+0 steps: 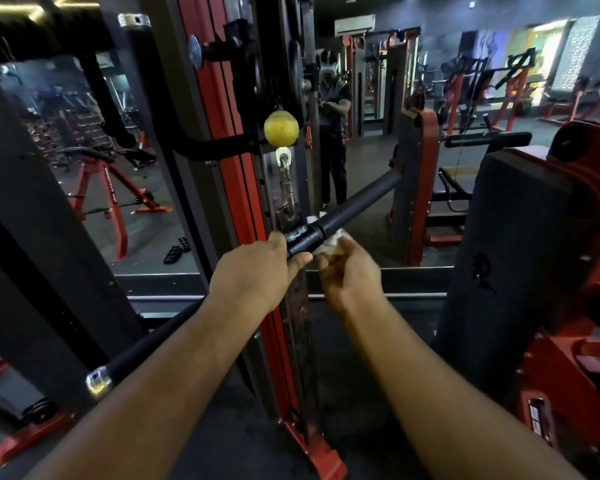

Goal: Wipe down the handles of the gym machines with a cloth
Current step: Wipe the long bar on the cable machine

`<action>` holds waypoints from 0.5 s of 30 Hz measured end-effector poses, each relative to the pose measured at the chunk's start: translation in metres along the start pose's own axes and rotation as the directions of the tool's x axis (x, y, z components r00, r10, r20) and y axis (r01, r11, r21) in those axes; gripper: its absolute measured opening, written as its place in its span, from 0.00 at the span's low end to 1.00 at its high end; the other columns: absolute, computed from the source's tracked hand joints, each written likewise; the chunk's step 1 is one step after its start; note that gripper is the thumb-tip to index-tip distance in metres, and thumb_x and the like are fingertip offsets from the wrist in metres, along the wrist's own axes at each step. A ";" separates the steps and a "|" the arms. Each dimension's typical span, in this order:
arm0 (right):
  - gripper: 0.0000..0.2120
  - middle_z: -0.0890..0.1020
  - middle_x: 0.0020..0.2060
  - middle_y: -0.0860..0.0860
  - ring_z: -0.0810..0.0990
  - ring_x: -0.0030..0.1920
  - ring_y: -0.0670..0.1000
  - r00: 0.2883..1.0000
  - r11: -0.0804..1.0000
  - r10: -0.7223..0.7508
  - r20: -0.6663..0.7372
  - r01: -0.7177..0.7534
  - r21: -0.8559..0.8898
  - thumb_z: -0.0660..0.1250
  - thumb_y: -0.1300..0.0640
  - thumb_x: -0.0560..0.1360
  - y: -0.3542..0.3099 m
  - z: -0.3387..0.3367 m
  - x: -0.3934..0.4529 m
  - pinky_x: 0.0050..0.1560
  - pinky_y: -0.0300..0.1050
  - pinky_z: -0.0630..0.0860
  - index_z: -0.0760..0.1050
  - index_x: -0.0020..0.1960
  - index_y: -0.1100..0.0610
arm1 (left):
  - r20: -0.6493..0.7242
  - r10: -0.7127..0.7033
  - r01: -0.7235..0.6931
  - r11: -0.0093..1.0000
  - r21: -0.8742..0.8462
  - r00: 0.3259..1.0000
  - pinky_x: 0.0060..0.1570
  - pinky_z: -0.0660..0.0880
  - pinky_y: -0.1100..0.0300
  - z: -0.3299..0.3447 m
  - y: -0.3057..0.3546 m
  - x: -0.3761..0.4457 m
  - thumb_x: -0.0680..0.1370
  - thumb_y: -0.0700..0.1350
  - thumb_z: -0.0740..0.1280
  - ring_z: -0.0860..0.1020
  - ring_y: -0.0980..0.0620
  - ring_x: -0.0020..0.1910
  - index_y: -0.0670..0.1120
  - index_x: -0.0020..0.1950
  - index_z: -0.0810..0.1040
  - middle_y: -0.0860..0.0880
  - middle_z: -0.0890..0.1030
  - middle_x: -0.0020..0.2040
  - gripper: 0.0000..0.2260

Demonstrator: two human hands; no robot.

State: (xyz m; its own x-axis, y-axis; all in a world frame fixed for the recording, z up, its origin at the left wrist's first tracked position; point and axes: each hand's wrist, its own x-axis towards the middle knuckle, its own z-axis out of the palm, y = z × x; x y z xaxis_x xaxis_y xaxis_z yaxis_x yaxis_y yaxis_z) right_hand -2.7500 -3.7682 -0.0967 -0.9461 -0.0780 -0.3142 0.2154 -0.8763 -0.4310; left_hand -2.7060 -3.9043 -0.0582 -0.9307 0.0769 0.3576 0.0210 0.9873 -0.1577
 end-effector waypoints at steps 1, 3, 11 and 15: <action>0.07 0.84 0.46 0.59 0.82 0.38 0.52 0.999 0.999 -0.025 -0.031 0.026 0.028 0.64 0.62 0.82 -0.011 0.005 0.006 0.43 0.43 0.78 0.81 0.51 0.61 | -0.005 0.000 0.000 1.000 -0.009 1.000 0.25 0.61 0.59 0.001 0.001 0.000 0.83 0.68 0.48 0.70 0.56 0.29 0.48 0.56 0.66 0.53 0.73 0.34 0.24; 0.07 0.85 0.53 0.60 0.84 0.47 0.55 0.997 0.997 -0.072 -0.038 0.073 0.034 0.63 0.63 0.83 -0.028 0.011 0.019 0.50 0.46 0.81 0.81 0.53 0.60 | -0.008 -0.009 0.009 1.000 -0.023 1.000 0.25 0.60 0.59 0.003 0.003 0.001 0.83 0.68 0.48 0.70 0.57 0.29 0.47 0.59 0.68 0.53 0.73 0.34 0.25; 0.14 0.82 0.52 0.51 0.84 0.46 0.47 0.880 0.876 -0.467 -0.089 0.445 -0.187 0.61 0.62 0.84 -0.097 0.021 0.072 0.38 0.37 0.78 0.75 0.68 0.56 | -0.035 -0.006 0.006 1.000 -0.010 0.999 0.27 0.67 0.58 0.007 0.009 0.005 0.82 0.69 0.45 0.72 0.56 0.29 0.48 0.58 0.68 0.53 0.74 0.34 0.27; 0.25 0.72 0.70 0.44 0.69 0.71 0.43 0.587 0.051 -0.701 0.406 0.609 -0.792 0.58 0.64 0.84 -0.109 -0.003 0.093 0.68 0.30 0.66 0.64 0.80 0.52 | -0.040 0.013 -0.013 1.000 0.006 0.999 0.26 0.64 0.58 0.005 0.011 0.006 0.82 0.68 0.46 0.71 0.56 0.30 0.48 0.59 0.68 0.53 0.73 0.35 0.26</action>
State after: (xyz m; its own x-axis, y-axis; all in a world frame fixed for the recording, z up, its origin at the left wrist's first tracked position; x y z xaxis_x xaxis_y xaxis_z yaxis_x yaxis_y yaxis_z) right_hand -2.8604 -3.6789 -0.0811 -0.8042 0.3752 0.4609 -0.3736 0.2839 -0.8831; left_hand -2.7132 -3.8941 -0.0628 -0.9149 0.0953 0.3922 0.0308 0.9854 -0.1674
